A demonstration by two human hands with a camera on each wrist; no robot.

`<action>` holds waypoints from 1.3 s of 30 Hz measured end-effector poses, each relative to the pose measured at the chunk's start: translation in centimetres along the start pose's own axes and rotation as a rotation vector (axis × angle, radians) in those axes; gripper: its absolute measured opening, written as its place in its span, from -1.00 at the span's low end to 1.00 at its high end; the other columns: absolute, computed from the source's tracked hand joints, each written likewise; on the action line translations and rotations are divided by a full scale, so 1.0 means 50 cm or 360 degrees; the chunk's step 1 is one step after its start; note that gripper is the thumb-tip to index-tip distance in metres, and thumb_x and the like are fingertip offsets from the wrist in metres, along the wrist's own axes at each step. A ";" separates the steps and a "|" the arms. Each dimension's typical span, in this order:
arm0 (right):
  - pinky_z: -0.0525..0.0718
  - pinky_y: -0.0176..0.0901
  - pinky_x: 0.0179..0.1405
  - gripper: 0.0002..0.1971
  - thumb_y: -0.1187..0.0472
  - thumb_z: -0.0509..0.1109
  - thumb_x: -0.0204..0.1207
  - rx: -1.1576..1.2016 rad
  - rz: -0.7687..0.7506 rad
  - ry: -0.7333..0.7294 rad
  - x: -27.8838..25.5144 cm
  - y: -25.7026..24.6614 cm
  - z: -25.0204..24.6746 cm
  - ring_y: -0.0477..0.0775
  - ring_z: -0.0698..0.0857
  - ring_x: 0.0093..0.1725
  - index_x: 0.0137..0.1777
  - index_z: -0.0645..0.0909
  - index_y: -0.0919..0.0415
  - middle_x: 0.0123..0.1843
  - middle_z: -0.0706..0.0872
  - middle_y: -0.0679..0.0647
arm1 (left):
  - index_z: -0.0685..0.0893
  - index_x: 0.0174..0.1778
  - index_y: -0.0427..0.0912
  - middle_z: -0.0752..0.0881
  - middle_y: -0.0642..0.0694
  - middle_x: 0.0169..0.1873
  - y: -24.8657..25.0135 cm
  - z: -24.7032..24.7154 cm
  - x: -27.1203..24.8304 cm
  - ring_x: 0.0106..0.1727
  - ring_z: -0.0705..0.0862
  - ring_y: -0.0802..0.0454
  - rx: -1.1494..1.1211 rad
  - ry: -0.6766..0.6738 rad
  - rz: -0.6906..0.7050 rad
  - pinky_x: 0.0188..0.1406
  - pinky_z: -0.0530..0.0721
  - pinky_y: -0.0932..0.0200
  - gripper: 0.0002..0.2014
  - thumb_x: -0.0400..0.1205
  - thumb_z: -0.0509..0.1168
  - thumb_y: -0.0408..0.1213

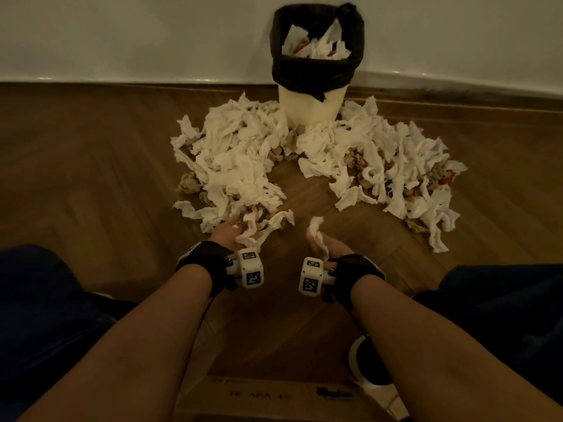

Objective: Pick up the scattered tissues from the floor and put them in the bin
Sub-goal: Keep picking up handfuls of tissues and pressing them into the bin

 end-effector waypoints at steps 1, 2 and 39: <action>0.70 -0.22 -0.21 -0.58 0.03 0.15 0.69 0.0016 0.0018 -0.0035 -0.001 -0.003 0.001 -0.07 0.65 -0.18 0.48 0.40 0.17 0.00 0.60 0.01 | 0.40 -0.24 0.07 0.50 0.06 -0.24 0.002 0.000 -0.007 -0.27 0.53 0.15 -0.0029 0.0007 -0.0015 -0.57 0.66 0.38 -0.73 0.71 0.14 -0.37; 0.69 -0.29 -0.32 -0.65 0.06 0.07 0.73 0.0079 0.0060 -0.0084 -0.001 -0.002 0.004 -0.09 0.69 -0.31 0.40 0.45 0.17 -0.05 0.63 0.06 | 0.39 -0.25 0.05 0.50 0.04 -0.26 0.003 0.003 -0.014 -0.30 0.56 0.14 -0.0090 0.0011 -0.0025 -0.60 0.64 0.41 -0.73 0.73 0.11 -0.37; 0.75 -0.03 -0.08 -0.82 0.26 0.51 0.44 -0.0080 -0.1150 0.0363 -0.208 -0.828 0.025 0.24 0.72 0.02 0.05 0.73 0.12 0.10 0.76 0.22 | 0.74 0.02 -0.07 0.75 -0.15 -0.05 0.822 0.182 -0.177 -0.06 0.73 -0.11 0.0326 0.0205 0.1301 0.05 0.73 0.01 -0.82 0.52 0.46 -0.18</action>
Point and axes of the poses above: each hand's wrist, its own x-axis towards the middle knuckle, its own z-axis out of the palm, y = z × x, the point moved 10 cm from there along x, towards the middle knuckle
